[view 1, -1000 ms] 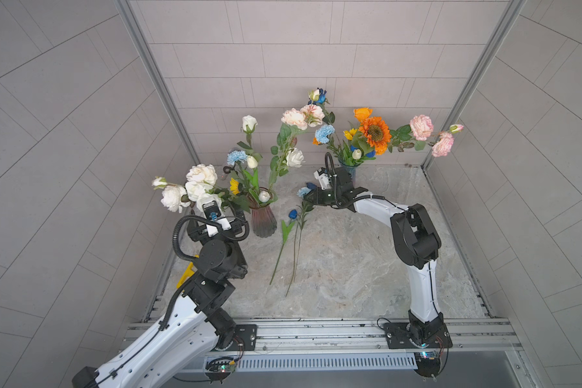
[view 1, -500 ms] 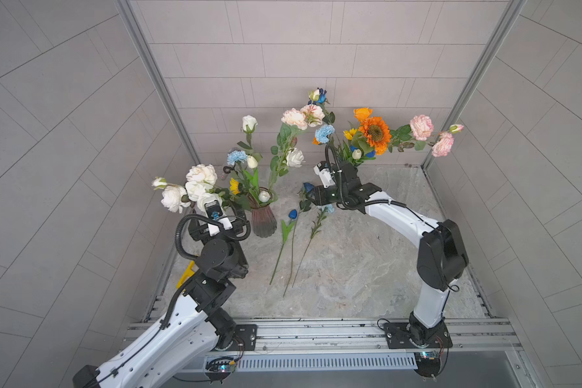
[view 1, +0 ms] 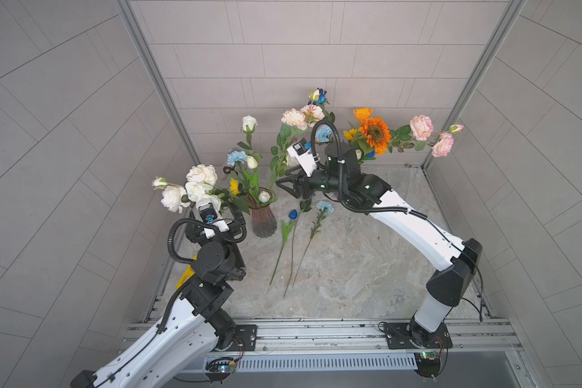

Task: Pick out blue flowers from the vase
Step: Pick up the flower from the vase.

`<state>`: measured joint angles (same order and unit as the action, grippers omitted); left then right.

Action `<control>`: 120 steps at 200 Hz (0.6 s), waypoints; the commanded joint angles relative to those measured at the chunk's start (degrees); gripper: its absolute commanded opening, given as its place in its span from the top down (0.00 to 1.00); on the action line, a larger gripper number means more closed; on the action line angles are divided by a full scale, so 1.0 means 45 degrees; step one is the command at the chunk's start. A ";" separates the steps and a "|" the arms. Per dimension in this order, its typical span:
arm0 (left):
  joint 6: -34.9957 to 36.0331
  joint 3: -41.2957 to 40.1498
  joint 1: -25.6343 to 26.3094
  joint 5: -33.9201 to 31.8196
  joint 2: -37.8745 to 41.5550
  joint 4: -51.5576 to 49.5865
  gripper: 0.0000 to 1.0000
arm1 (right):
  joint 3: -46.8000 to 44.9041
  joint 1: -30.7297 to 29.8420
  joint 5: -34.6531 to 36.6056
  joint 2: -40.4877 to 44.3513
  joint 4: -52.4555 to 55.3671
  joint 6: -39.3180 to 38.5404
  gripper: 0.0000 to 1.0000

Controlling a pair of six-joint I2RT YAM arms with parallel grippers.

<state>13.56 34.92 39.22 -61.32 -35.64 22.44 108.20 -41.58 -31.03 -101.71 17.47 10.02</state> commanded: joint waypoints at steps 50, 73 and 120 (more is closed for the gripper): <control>-0.0660 0.0018 -0.0105 0.0225 0.0829 -0.1187 0.03 | 0.4075 -0.0623 -0.0912 -0.3502 -0.0024 -0.1030 0.44; -0.0927 0.0170 -0.0100 0.0378 0.0793 -0.1685 0.03 | 0.5540 -0.0627 -0.0939 -0.4862 -0.0094 -0.1055 0.45; -0.0954 0.0186 -0.0103 0.0662 0.0922 -0.1967 0.04 | 0.7352 -0.0622 -0.0780 -0.6854 -0.0328 -0.1438 0.45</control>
<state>10.31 34.89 39.00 -59.07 -32.16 15.03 137.88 -44.14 -34.44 -129.32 16.91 6.33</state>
